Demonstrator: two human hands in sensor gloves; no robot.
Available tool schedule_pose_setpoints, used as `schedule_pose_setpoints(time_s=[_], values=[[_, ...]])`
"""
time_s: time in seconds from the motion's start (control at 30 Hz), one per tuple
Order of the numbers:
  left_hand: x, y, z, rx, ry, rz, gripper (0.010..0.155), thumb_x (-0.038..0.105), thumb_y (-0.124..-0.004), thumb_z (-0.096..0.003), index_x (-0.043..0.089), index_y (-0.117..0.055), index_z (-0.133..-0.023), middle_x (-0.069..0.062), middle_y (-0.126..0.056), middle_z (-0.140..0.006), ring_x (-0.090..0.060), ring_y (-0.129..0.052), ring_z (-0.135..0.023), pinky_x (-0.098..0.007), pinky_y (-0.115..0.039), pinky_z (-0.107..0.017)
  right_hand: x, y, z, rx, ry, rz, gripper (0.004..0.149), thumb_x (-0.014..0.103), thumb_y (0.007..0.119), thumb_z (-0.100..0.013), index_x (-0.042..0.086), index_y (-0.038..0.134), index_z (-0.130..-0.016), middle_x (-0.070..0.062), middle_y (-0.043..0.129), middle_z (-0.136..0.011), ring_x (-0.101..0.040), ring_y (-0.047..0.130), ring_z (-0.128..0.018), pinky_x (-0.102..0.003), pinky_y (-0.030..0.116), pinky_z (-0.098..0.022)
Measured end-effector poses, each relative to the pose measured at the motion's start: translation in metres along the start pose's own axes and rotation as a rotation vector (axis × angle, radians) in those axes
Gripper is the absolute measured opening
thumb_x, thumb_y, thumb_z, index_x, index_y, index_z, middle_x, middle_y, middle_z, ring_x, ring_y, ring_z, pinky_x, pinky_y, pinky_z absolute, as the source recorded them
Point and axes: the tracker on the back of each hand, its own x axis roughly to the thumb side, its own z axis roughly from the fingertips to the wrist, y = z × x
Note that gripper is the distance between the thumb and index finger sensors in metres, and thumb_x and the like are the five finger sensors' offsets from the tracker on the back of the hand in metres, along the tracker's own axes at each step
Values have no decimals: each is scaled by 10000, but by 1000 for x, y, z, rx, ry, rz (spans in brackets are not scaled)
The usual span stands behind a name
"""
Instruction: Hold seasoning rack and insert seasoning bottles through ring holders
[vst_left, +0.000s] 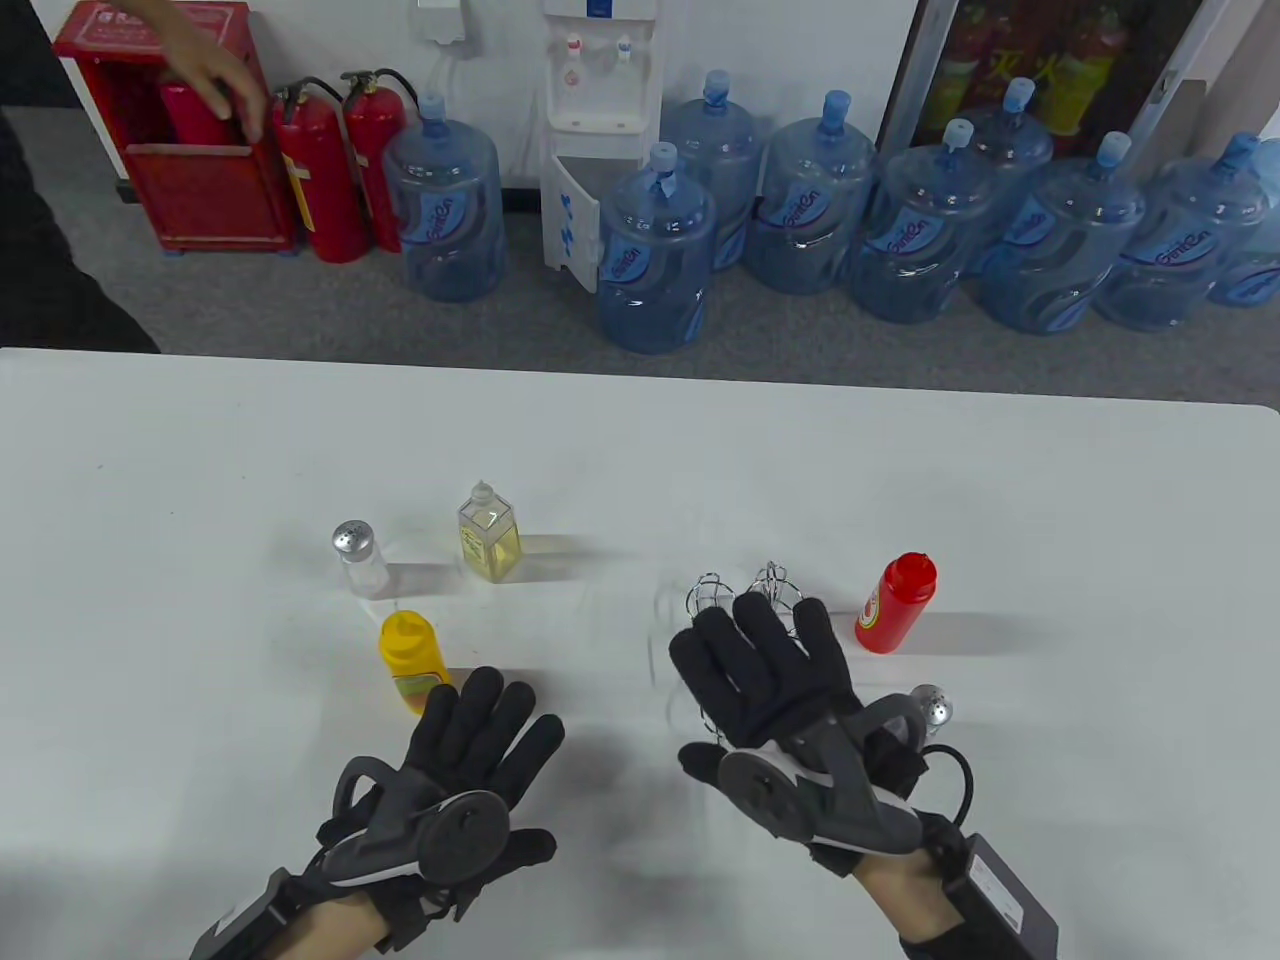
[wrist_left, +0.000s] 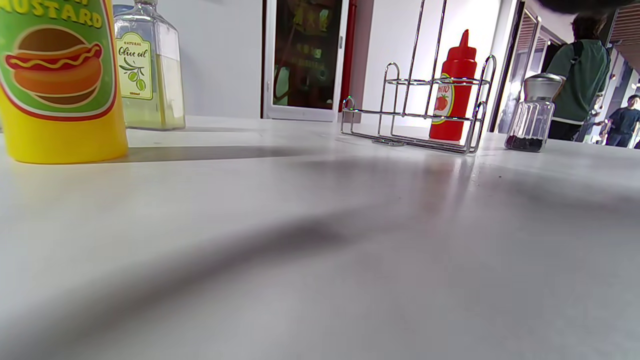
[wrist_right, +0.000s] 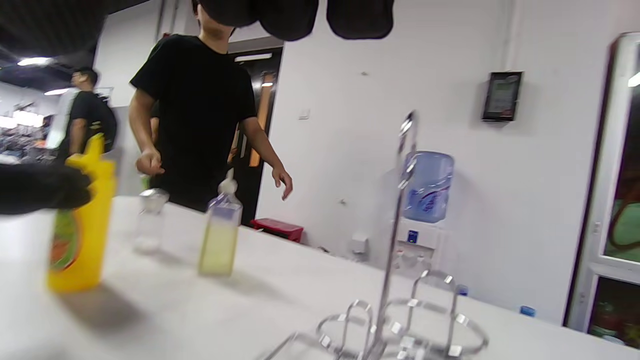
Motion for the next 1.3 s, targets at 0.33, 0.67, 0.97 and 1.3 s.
schedule_pose_setpoints(time_s=[0.33,0.67,0.97,1.3], values=[[0,0,0,3,3,3,889,717,-615,-362,383,-119,-1020,8,-65,-1105,-360,0,-1087,-611,-136,-762,-58,31,-49,83,375,-28,962,750,678,-305,210,461,-1071,-49,573,-1099,-322,594,-1035,-603,300,-769],[1,0,0,15,-6,-1,887,716,-614,-363,383,-123,-1021,9,-65,-1106,-359,0,-1088,-612,-136,-762,-66,78,-42,-43,521,-372,553,531,698,-383,196,939,-752,16,1082,-569,-196,1076,-540,-479,710,-627],[1,14,7,105,-8,-3,882,711,-619,-365,383,-133,-1024,13,-76,-1110,-353,-7,-1094,-610,-134,-765,-26,45,-19,-219,258,-598,470,505,734,-375,283,927,-742,38,1034,-604,-216,1029,-575,-495,673,-654],[-4,19,9,138,3,17,876,710,-620,-366,382,-148,-1027,18,-87,-1113,-347,-13,-1099,-609,-132,-766,-6,60,7,-105,80,-860,445,509,767,-367,301,954,-713,26,1029,-588,-219,1011,-574,-508,641,-674]])
